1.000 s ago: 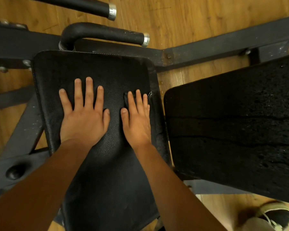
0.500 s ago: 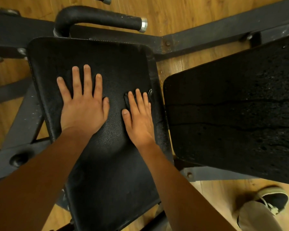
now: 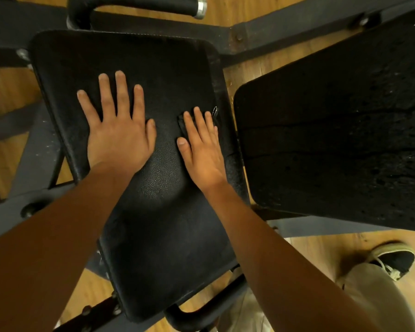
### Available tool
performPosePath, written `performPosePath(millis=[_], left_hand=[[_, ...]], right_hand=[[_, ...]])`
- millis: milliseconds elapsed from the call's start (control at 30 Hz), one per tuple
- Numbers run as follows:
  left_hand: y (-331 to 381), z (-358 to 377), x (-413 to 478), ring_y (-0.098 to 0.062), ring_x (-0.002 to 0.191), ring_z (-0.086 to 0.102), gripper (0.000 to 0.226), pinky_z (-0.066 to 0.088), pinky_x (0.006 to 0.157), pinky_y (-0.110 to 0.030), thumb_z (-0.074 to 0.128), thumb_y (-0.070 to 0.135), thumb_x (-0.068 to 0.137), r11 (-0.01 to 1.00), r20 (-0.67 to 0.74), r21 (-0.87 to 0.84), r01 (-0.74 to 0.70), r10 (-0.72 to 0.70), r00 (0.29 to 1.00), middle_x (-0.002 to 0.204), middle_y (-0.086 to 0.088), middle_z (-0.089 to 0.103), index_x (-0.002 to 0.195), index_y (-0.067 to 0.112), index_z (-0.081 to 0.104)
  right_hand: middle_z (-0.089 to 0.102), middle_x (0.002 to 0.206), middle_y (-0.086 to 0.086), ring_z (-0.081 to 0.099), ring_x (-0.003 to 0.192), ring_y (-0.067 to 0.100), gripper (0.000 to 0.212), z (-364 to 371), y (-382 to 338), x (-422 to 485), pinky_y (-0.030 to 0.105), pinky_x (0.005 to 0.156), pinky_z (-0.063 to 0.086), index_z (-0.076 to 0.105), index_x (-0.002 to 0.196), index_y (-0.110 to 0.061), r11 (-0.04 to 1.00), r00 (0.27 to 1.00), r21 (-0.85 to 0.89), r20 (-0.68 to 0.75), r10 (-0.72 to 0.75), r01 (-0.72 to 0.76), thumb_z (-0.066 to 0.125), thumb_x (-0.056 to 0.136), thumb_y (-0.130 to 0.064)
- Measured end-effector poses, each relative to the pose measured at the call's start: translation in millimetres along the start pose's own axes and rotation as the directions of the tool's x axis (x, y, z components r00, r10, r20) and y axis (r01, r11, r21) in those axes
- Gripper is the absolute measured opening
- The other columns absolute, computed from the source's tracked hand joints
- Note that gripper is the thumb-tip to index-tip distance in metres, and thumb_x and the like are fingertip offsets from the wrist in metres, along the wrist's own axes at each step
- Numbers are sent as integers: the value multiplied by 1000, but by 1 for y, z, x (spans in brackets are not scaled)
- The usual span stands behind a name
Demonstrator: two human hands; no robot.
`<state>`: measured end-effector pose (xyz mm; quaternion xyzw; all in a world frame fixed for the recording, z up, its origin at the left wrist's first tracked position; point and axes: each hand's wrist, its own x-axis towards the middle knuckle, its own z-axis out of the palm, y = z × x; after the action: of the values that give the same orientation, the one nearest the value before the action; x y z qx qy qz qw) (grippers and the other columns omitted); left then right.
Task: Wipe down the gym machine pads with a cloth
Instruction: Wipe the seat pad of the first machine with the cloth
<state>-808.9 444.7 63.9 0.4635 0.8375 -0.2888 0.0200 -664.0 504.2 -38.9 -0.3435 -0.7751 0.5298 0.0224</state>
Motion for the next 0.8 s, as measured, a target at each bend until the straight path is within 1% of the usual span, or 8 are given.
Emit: performPosePath(millis=[100,200,267,400,567,700,800], left_hand=[[-1,-1,0,-46,153,1,67,6,118,-72,26,44,105,1000,1,4,-6,6,1000,167,-25,4,160,7,15],[-1,-3,0,-46,153,1,67,6,118,-72,25,44,106,1000,7,-4,-14,14,1000,167,-25,4,160,7,15],[-1,-3,0,-46,153,1,67,6,118,-72,24,44,106,1000,9,-10,-15,15,1000,167,-25,4,161,7,15],[-1,-3,0,-46,153,1,66,7,118,-72,23,44,106,1000,8,-19,-20,20,1000,167,-25,3,161,7,14],[-1,-2,1,-46,153,1,66,6,118,-72,25,44,106,1000,7,-16,-18,18,1000,167,-25,4,160,7,16],[0,-3,0,-46,153,1,66,7,118,-73,25,44,106,1000,12,-12,-14,14,1000,167,-25,4,160,7,16],[-1,-3,1,-47,153,1,66,6,118,-73,24,44,106,1000,7,-19,-23,23,1000,167,-25,3,161,8,15]], right_hand=[[10,172,3,-7,158,21,57,3,11,-29,42,128,-2,20,162,-21,1000,1000,-24,29,-10,11,37,110,-37],[7,172,2,-10,158,19,58,9,17,-61,43,128,-1,19,162,-21,999,998,-27,51,37,-36,32,109,-41],[6,172,2,-11,158,19,59,11,18,-66,43,128,-2,19,162,-22,998,997,-21,57,58,-56,28,108,-43],[5,172,2,-11,158,21,56,10,15,-48,40,127,-6,19,163,-22,997,997,-15,29,70,-70,30,110,-39],[10,172,4,-7,158,23,55,14,12,-41,43,127,-4,23,162,-20,996,996,-20,-33,81,-81,30,110,-38],[10,172,3,-8,158,20,56,17,14,-59,42,128,-2,21,162,-20,995,995,-11,-30,99,-100,27,109,-40],[13,171,3,-4,159,19,56,24,23,-91,44,129,2,21,161,-19,994,994,-7,-38,106,-107,28,109,-39]])
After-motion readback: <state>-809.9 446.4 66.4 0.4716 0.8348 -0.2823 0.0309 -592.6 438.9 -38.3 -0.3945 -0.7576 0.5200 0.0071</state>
